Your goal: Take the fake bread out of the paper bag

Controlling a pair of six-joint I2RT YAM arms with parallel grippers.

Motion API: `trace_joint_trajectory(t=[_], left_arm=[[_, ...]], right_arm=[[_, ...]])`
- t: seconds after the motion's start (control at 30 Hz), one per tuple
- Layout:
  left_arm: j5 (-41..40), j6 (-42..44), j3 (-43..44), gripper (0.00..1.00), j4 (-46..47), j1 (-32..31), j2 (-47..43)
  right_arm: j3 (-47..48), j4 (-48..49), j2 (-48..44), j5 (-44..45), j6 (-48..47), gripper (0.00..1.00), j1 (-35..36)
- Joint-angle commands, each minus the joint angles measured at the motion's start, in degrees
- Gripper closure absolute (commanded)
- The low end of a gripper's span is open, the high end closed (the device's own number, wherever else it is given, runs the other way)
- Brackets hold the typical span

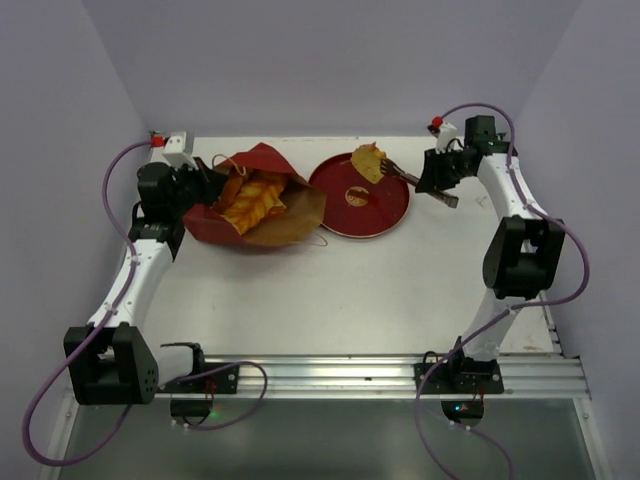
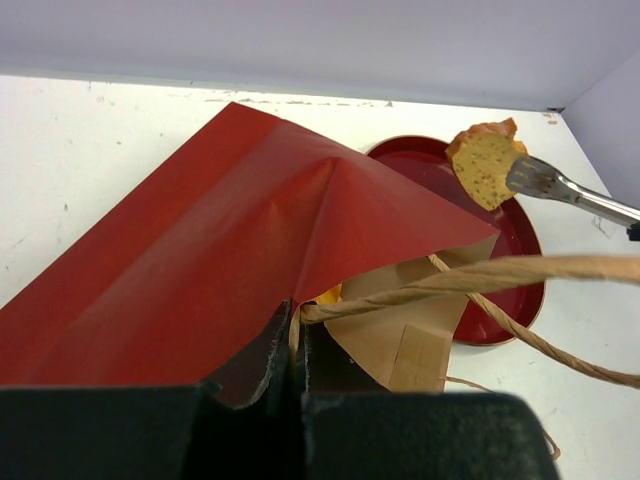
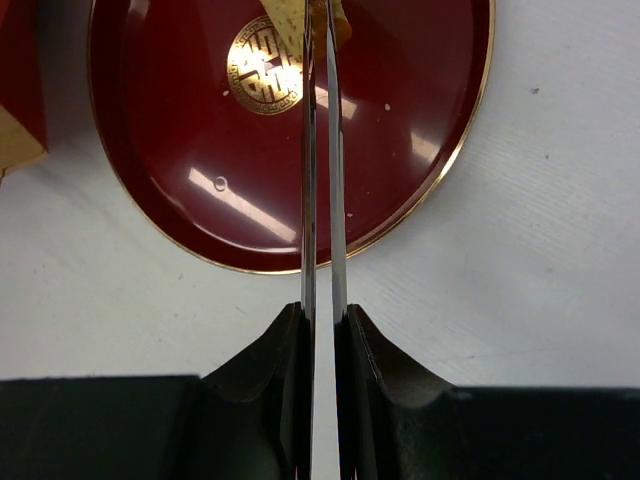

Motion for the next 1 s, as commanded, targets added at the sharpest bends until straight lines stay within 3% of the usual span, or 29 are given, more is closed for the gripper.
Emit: trace_joint_trajectory(t=[0.0,0.17,0.67,0.97], left_arm=[[-1.28,1.03,-1.64,1.0,0.77,0.0,-1.22],[-1.37,1.56,-2.96,1.0,1.74,0.0,-1.05],[-1.1,2.26,-3.32,0.98,1.83,0.08,-0.96],[-1.1,2.79,-3.4,0.98,1.92,0.08,-1.05]], right_arm=[[5.58,-2.63,3.4,0.92,0.99,0.94,0.04],[7.78,-3.7,7.01,2.5,0.9,0.89,0.13],[11.56,-3.52,9.47,8.04,0.81,0.54,0.13],[11.74,-2.29,7.64,10.32,1.08,0.5,0.13]])
